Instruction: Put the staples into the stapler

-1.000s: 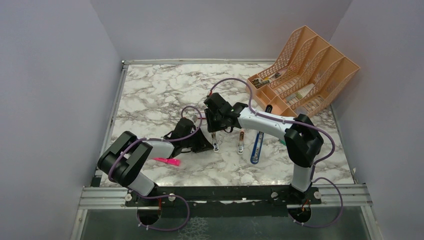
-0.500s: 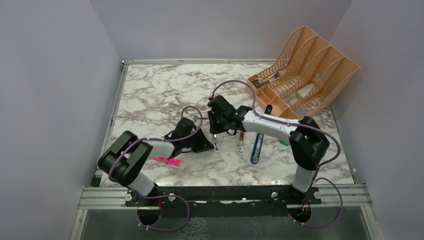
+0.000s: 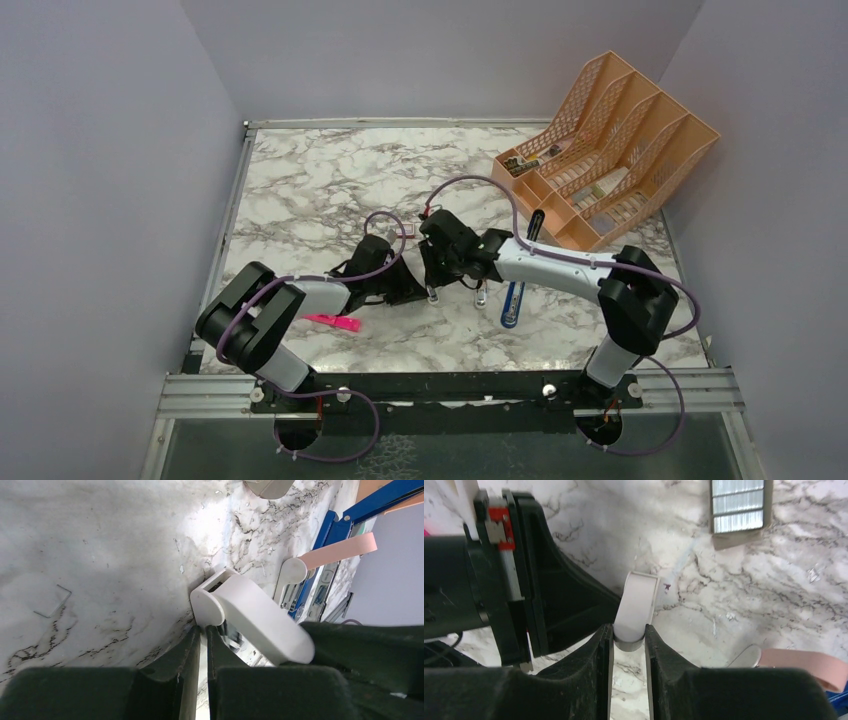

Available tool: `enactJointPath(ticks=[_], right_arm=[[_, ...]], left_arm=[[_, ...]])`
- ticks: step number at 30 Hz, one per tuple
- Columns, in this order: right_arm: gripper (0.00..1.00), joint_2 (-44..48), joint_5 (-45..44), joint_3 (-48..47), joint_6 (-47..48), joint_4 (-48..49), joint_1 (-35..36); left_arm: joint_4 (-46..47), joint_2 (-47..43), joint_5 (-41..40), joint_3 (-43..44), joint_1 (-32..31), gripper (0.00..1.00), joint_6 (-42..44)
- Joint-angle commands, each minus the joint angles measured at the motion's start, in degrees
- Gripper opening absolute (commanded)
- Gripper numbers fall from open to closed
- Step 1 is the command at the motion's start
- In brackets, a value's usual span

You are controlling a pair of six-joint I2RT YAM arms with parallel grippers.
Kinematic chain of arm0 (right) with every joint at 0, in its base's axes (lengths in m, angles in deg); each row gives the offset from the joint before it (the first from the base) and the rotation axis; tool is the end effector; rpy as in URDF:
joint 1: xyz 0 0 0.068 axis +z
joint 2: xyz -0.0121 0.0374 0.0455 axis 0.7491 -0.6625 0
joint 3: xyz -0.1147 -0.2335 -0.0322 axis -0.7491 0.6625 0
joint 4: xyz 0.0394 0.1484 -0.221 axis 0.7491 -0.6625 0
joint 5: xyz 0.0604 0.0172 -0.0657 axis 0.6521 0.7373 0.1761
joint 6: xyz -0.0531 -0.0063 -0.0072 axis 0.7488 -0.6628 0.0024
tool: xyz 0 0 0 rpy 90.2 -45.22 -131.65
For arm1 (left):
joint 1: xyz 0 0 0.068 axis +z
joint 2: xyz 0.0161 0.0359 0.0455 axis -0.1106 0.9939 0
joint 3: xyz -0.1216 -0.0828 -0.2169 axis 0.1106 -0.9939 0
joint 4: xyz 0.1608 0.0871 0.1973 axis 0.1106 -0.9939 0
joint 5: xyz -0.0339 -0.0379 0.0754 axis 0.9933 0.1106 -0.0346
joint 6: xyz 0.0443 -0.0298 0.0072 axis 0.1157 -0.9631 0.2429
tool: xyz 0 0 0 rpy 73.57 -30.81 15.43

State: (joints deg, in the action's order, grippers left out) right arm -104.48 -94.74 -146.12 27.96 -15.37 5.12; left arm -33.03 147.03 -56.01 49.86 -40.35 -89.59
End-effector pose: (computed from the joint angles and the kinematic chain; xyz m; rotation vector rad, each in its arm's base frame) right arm 0.2194 0.2929 0.2024 -0.5471 2.5074 0.4651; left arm 0.2131 -0.1585 0.1013 -0.2852 2.5480 -1.1172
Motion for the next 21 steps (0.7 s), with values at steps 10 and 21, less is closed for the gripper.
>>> enactJointPath(ticks=[10,21], right_arm=[[0.28,1.67,-0.56,4.09,-2.48,-3.43,3.00],[0.28,-3.96,-1.97,3.20,-3.27,-2.57,2.98]], left_arm=[[-4.83,0.44,-6.83,0.14,-0.19,0.10,2.11],[-4.51,-0.49,-6.17,0.14,-0.19,0.10,2.79]])
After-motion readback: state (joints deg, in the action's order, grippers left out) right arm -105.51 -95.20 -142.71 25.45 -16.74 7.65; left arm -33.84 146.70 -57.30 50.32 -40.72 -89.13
